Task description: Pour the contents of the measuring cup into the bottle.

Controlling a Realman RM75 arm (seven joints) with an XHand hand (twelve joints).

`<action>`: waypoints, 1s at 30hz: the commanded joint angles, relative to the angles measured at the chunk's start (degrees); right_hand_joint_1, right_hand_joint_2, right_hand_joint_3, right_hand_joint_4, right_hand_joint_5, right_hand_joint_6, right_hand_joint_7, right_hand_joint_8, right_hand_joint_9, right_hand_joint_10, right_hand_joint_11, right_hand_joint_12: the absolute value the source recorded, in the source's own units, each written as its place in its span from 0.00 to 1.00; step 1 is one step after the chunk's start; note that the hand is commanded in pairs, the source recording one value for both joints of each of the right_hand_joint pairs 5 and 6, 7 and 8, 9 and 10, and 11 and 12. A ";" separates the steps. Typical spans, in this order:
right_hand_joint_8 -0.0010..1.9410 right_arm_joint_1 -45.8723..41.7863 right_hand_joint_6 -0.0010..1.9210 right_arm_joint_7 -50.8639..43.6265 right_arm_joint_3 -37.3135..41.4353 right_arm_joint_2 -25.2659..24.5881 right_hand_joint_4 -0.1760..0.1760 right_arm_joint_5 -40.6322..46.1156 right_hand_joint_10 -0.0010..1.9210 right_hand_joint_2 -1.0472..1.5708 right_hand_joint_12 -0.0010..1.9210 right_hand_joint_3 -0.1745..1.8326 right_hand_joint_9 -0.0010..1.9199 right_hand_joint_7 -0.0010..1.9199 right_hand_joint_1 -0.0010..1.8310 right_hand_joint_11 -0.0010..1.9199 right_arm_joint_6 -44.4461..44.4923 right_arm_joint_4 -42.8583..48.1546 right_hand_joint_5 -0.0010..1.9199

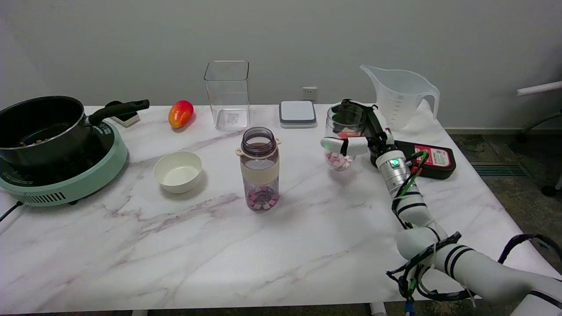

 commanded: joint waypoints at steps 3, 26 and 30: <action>0.72 3.85 0.74 -7.53 1.85 7.03 0.50 -9.06 0.69 0.69 0.60 0.45 0.69 0.73 0.81 0.60 -12.51 15.91 0.74; 0.73 -6.72 0.73 -44.52 9.28 7.80 0.50 -11.82 0.70 0.66 0.59 0.53 0.70 0.74 0.83 0.59 -30.96 43.81 0.73; 0.72 -10.71 0.73 -46.49 12.82 8.00 0.50 -12.56 0.69 0.64 0.58 0.56 0.69 0.73 0.84 0.58 -32.67 48.35 0.73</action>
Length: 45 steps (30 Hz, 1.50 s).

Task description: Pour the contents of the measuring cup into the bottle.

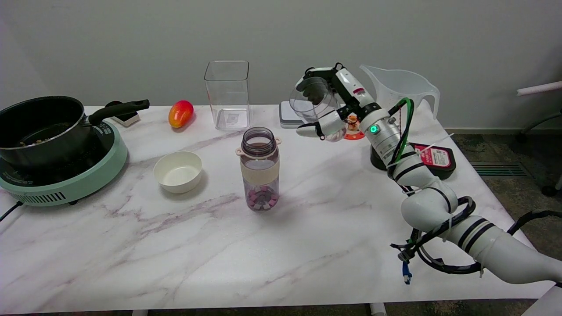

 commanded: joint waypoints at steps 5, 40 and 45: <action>0.72 -15.34 0.73 -20.49 13.77 0.73 0.50 -6.96 0.69 0.64 0.58 0.56 0.69 0.73 0.84 0.58 -15.42 27.70 0.73; 0.68 -7.94 0.68 -19.93 6.24 2.45 0.50 -11.45 0.65 0.50 0.54 0.74 0.65 0.69 0.85 0.54 -27.38 31.13 0.68; 0.67 -6.20 0.67 -20.25 5.17 2.55 0.50 -11.65 0.65 0.49 0.53 0.75 0.65 0.68 0.85 0.53 -29.03 30.64 0.67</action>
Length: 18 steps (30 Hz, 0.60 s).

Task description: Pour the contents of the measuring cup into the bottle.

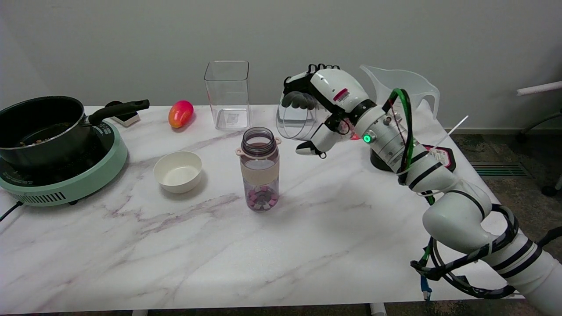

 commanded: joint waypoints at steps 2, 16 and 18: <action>0.67 7.01 0.67 -0.68 -4.66 1.20 0.50 -2.61 0.64 0.48 0.53 0.76 0.64 0.68 0.85 0.53 -7.61 -1.10 0.67; 0.67 9.45 0.67 -0.43 -5.56 1.62 0.50 -8.00 0.64 0.46 0.53 0.78 0.64 0.68 0.85 0.53 -8.07 -2.24 0.67; 0.67 9.61 0.67 -0.43 -5.40 1.78 0.50 -8.62 0.64 0.46 0.53 0.78 0.64 0.67 0.85 0.53 -8.07 -1.90 0.67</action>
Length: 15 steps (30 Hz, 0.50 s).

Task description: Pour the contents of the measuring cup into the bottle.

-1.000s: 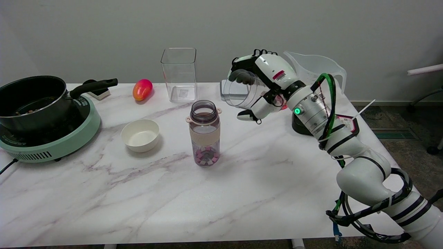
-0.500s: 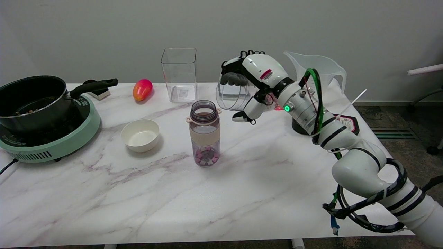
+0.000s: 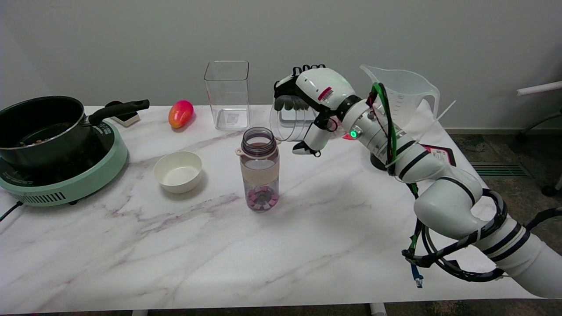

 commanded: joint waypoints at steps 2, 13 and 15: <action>0.67 3.51 0.67 -0.01 -1.00 0.84 0.50 -5.07 0.64 0.46 0.53 0.78 0.64 0.67 0.85 0.53 -2.27 -0.02 0.67; 0.67 4.87 0.67 -0.54 -2.01 0.87 0.50 -5.89 0.64 0.46 0.53 0.78 0.64 0.67 0.85 0.53 -3.36 1.95 0.67; 0.67 5.51 0.67 -0.36 -3.20 1.03 0.50 -8.63 0.64 0.46 0.53 0.78 0.64 0.67 0.85 0.53 -4.00 2.34 0.67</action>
